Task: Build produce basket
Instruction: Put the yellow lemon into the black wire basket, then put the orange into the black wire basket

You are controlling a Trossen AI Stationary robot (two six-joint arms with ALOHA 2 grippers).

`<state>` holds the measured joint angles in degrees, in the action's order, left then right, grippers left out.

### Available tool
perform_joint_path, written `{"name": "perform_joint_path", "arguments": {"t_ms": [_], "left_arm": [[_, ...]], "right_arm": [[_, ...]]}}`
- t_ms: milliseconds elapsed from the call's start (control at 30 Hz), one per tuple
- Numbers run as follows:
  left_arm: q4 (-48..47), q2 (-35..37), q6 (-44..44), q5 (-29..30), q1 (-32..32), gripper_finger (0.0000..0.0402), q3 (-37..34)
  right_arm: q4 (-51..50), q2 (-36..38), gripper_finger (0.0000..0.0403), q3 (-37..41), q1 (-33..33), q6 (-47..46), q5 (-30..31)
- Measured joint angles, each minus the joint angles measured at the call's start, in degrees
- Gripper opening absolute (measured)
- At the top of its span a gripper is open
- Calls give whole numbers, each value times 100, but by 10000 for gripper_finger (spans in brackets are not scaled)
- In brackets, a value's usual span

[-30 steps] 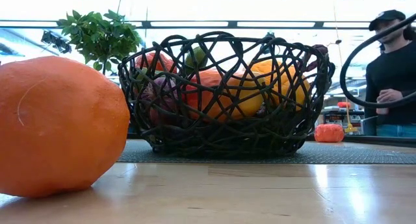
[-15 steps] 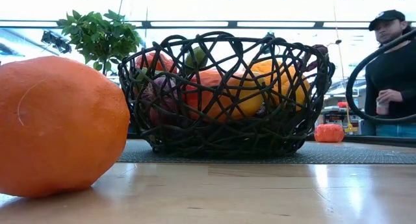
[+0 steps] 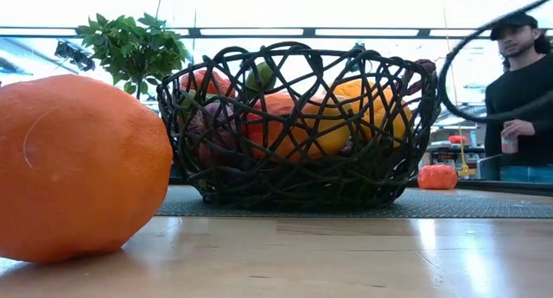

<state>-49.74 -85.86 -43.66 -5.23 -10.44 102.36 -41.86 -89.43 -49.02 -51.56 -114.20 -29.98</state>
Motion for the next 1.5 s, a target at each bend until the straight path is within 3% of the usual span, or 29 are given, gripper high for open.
{"name": "perform_joint_path", "arguments": {"t_ms": [200, 567, 733, 900, 1067, 1367, 1500], "left_arm": [[0, 0, -2, 0, 2, 382, 1], [-401, 0, 204, -19, 2, 382, 1], [-1294, 37, 663, -703, 2, 382, -2], [-2254, 46, 680, -1034, -2, 382, -2], [-2681, 46, 560, -1027, 2, 382, -2], [-2626, 42, 722, -993, 2, 382, -2], [-2603, 37, 819, -629, 0, 382, -2]], "right_arm": [[-594, 790, 207, -467, 321, -12, 925], [-617, 1891, 209, -1227, 1223, 374, 4248], [-354, 1794, 210, -1326, 1871, 1120, 5211], [622, 1575, 211, -1328, 2620, 2353, 5560], [1103, 1520, 226, -1335, 3253, 2789, 5505], [1476, 1336, 319, -1335, 3717, 3327, 5142], [1589, 1249, 355, -1332, 3798, 3341, 4885]]}}
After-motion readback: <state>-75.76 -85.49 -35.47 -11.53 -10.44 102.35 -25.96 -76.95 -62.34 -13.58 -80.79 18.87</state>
